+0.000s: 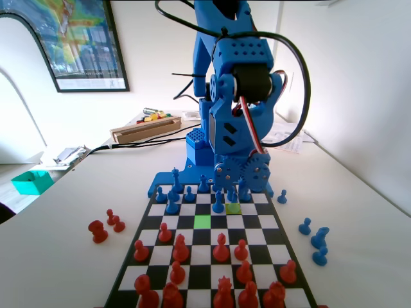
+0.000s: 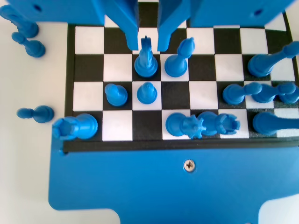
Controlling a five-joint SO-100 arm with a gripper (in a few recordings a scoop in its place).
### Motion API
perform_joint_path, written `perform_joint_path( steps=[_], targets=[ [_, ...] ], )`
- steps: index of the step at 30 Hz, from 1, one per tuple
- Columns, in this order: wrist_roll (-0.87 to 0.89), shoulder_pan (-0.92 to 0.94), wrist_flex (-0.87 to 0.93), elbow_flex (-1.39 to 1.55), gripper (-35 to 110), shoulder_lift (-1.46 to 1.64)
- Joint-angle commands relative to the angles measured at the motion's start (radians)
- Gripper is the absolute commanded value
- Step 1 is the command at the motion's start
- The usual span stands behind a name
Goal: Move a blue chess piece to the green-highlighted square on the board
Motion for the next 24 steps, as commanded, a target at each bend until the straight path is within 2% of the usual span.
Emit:
perform_joint_path(
  steps=[1, 24],
  targets=[
    [-0.014, -0.014, -0.008, -0.014, 9, 0.009],
    [-0.011, -0.025, -0.037, 0.006, 8, -0.028]
  ],
)
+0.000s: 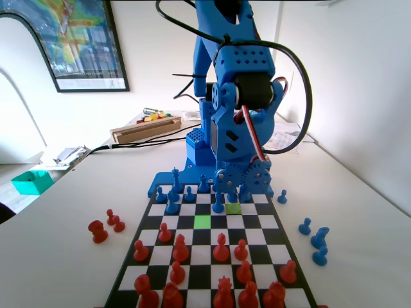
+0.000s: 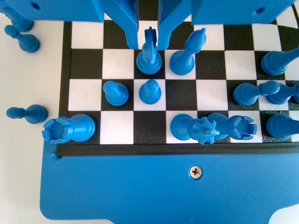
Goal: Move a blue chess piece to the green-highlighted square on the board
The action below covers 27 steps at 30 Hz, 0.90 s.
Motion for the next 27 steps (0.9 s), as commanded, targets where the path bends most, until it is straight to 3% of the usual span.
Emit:
perform_joint_path(
  steps=[1, 27],
  targets=[
    [-0.012, -0.014, 0.006, 0.006, 8, 0.023],
    [-0.026, -0.003, 0.012, -0.018, 4, 0.005]
  ],
)
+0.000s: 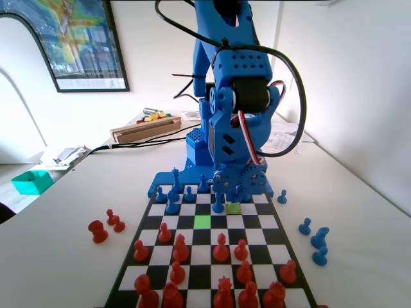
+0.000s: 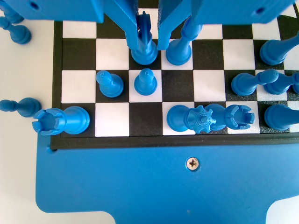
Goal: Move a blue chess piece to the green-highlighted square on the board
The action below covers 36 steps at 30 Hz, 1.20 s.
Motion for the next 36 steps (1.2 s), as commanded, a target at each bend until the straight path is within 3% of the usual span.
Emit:
perform_joint_path(
  steps=[1, 36],
  targets=[
    [-0.025, -0.014, 0.012, -0.034, 1, 0.023],
    [-0.051, 0.132, 0.140, -0.249, 1, 0.091]
  ],
)
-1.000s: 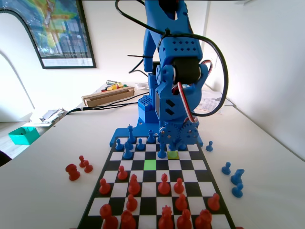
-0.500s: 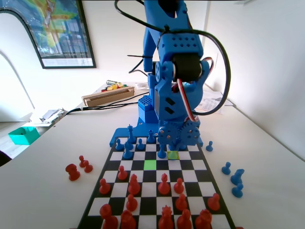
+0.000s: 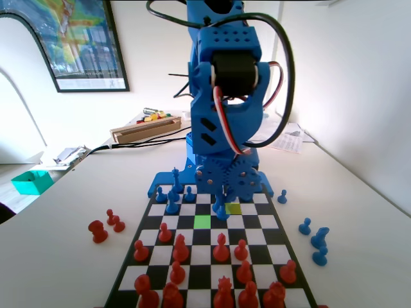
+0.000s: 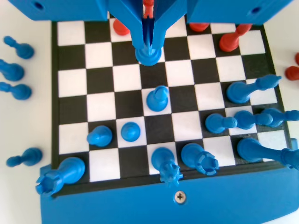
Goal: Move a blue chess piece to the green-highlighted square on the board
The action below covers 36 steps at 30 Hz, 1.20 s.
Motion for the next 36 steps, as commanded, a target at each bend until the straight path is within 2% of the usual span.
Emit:
perform_joint_path(
  steps=[1, 19, 36],
  targets=[
    [-0.018, 0.012, 0.009, -0.060, 1, 0.083],
    [-0.011, 0.021, 0.002, -0.092, 1, 0.046],
    [0.005, 0.043, 0.000, -0.209, 1, -0.118]
  ],
)
